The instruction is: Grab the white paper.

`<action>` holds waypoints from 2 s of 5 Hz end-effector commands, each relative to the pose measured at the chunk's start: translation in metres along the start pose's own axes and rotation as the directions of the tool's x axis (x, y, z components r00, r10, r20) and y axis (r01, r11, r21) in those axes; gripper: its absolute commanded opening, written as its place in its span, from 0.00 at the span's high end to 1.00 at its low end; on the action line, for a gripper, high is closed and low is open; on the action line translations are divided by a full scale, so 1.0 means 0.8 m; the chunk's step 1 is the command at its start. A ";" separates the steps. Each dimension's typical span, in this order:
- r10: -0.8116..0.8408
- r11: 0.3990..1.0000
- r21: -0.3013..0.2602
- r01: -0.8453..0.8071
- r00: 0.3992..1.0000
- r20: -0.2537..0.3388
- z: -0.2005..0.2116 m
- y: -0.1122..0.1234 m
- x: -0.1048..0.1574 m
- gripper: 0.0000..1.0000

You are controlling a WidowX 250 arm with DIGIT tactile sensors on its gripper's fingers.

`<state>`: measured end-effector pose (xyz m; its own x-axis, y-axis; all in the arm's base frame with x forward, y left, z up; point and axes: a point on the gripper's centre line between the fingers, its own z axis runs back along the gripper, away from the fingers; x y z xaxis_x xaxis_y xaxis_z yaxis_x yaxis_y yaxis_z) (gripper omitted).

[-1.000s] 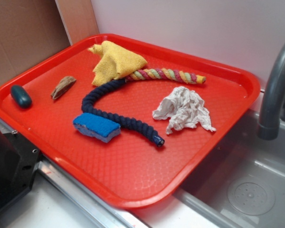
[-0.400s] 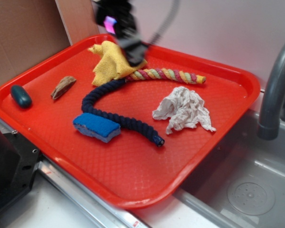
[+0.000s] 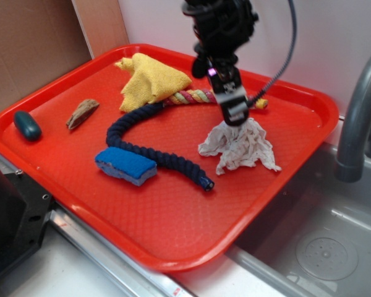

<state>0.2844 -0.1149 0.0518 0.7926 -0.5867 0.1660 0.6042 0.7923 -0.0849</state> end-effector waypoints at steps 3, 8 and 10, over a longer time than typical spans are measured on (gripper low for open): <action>-0.088 0.994 0.063 0.094 0.992 -0.094 0.007 -0.021 -0.025 0.00; 0.427 0.889 0.201 -0.412 0.903 -0.037 0.120 0.051 -0.090 1.00; 0.775 0.610 0.308 -0.730 0.630 -0.040 0.224 0.022 -0.136 1.00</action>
<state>0.1932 0.0185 0.1925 0.9697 0.2381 -0.0546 -0.2286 0.9632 0.1411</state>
